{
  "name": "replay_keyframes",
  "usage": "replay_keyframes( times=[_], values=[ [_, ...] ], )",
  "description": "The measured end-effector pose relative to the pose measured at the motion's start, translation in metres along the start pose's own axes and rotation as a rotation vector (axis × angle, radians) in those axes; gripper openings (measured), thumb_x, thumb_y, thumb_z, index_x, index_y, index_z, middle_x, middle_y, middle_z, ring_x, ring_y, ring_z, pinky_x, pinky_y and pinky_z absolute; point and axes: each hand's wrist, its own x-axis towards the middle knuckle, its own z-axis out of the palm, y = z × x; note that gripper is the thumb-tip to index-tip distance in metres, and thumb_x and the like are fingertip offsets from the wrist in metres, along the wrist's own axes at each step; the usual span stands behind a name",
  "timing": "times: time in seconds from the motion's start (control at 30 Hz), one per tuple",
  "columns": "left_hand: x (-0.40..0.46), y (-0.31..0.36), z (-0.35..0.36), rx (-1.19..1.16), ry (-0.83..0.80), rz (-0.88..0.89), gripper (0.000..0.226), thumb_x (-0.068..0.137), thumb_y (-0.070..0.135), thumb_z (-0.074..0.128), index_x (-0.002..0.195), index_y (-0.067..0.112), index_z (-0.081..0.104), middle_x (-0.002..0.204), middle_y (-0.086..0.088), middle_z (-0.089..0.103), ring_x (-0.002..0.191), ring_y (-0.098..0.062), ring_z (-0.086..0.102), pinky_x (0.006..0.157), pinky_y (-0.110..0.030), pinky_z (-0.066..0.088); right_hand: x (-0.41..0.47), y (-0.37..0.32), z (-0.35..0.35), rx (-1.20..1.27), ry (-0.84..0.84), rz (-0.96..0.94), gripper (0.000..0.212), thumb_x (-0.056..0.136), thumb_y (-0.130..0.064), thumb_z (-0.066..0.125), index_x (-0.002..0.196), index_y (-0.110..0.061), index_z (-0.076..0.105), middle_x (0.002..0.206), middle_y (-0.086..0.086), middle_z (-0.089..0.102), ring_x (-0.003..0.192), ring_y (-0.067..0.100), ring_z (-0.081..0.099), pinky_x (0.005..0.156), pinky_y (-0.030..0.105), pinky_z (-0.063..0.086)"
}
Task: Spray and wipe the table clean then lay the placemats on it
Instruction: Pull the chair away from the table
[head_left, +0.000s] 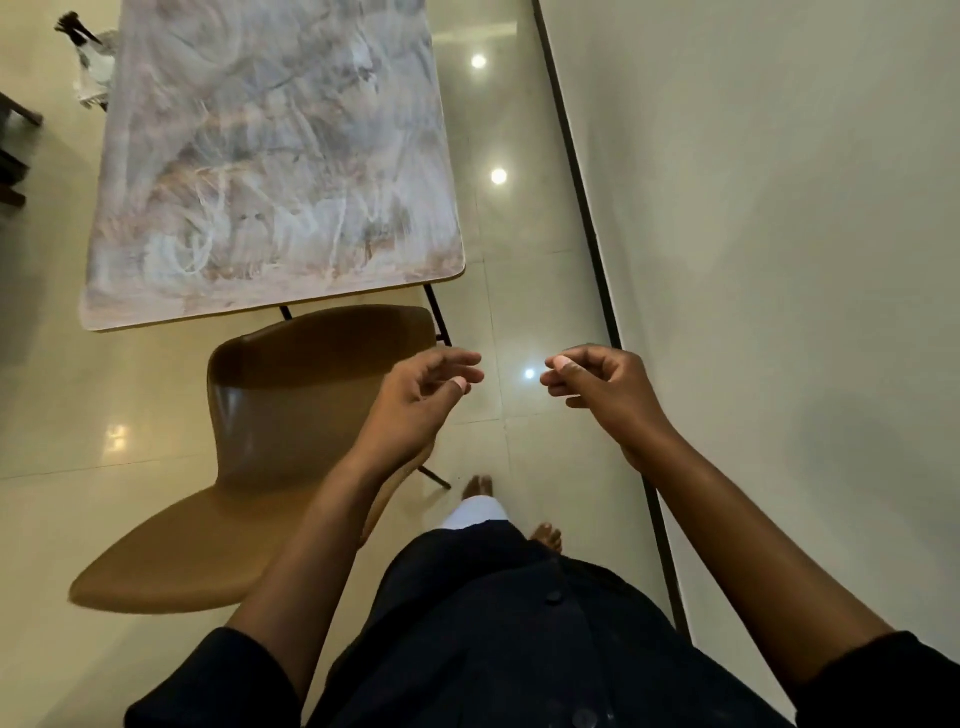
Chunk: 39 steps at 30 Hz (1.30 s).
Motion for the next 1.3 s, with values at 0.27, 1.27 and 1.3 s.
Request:
replay_keyframes(
  times=[0.27, 1.27, 1.3],
  values=[
    [0.127, 0.037, 0.012, -0.067, 0.040, -0.022, 0.031, 0.106, 0.009, 0.059, 0.126, 0.029, 0.071, 0.115, 0.008, 0.079, 0.109, -0.010, 0.074, 0.102, -0.047, 0.059, 0.114, -0.042, -0.036, 0.006, -0.015, 0.007, 0.016, 0.098, -0.025, 0.066, 0.101, -0.012, 0.074, 0.090, 0.000, 0.079, 0.087, 0.016, 0.076, 0.082, 0.036, 0.058],
    [0.667, 0.171, -0.064, -0.226, 0.096, -0.281, 0.026, 0.108, 0.014, 0.055, 0.121, 0.027, 0.073, 0.109, 0.009, 0.081, 0.104, -0.010, 0.075, 0.093, -0.036, 0.060, 0.729, -0.268, -0.108, -0.398, -0.243, -0.122, 0.016, 0.093, -0.030, 0.069, 0.103, -0.022, 0.077, 0.092, -0.006, 0.076, 0.085, 0.012, 0.072, 0.088, 0.041, 0.059],
    [0.684, 0.177, -0.067, -0.233, 0.106, -0.285, 0.026, 0.108, 0.013, 0.055, 0.121, 0.027, 0.073, 0.109, 0.008, 0.081, 0.105, -0.013, 0.075, 0.093, -0.037, 0.060, 0.749, -0.278, -0.105, -0.414, -0.279, -0.145, 0.016, 0.093, -0.030, 0.069, 0.104, -0.022, 0.077, 0.092, -0.006, 0.075, 0.086, 0.011, 0.071, 0.088, 0.041, 0.059]
  ],
)
